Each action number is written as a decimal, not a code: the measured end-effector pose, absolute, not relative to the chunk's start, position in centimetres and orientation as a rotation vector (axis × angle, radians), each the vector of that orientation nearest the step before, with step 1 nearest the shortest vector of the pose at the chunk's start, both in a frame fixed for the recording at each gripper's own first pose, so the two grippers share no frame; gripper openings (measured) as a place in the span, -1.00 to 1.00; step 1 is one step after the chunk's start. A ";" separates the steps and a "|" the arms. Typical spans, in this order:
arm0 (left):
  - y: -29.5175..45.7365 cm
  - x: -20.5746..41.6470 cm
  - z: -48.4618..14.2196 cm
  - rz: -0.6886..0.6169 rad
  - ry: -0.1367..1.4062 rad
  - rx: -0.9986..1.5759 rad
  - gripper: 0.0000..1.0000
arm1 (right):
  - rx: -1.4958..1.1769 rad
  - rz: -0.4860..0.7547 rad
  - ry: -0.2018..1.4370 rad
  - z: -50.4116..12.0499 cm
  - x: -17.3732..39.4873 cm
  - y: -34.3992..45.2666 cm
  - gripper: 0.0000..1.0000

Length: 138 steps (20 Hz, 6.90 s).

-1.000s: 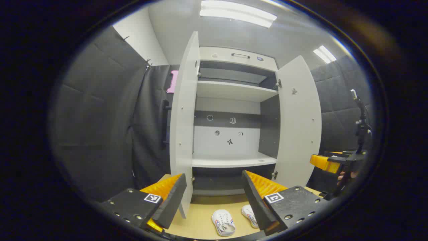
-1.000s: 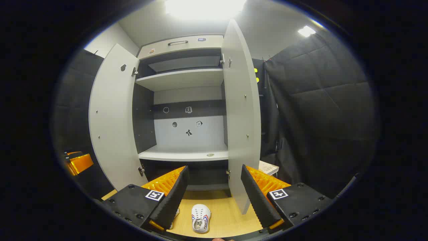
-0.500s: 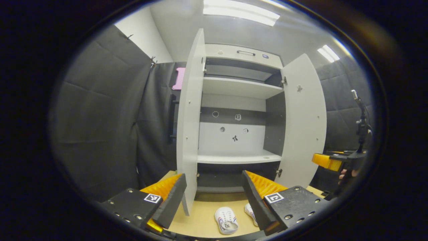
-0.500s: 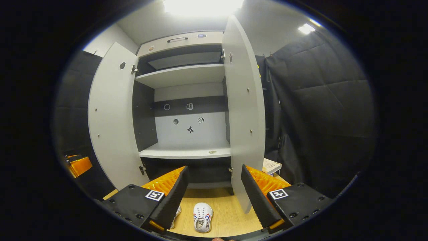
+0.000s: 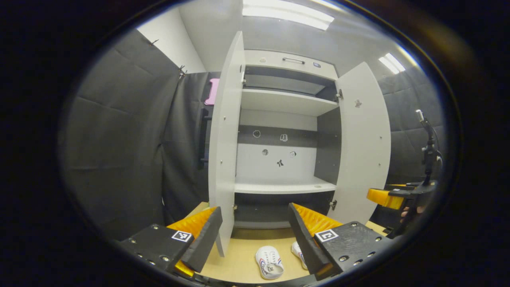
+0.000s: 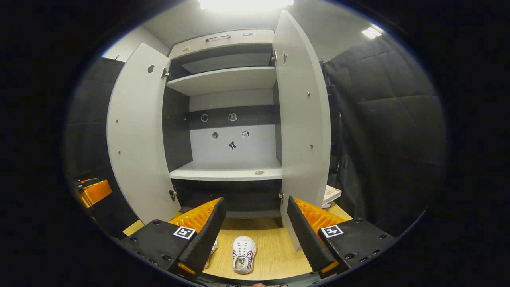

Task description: Grab one shoe with the right hand and put it into the shoe cabinet, grab the other shoe with the left hand and put it into the shoe cabinet; then close the right door with the right hand and the left door with the left hand.

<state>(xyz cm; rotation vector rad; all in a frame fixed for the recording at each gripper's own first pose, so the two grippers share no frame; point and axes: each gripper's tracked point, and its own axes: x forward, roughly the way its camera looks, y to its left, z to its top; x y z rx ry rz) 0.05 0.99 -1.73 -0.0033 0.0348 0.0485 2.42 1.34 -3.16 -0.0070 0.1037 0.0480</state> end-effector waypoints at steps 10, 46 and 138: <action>2.4 -0.1 -2.2 0.081 0.054 -0.004 0.87 | 0.001 0.154 0.281 -8.6 6.5 5.3 0.96; 4.5 -4.6 -13.5 0.153 0.273 -0.046 0.92 | -0.098 0.240 0.924 -38.3 10.9 10.3 0.97; -3.9 5.5 -3.4 0.341 0.145 -0.015 0.87 | 0.141 0.281 0.234 0.9 41.5 11.5 -0.97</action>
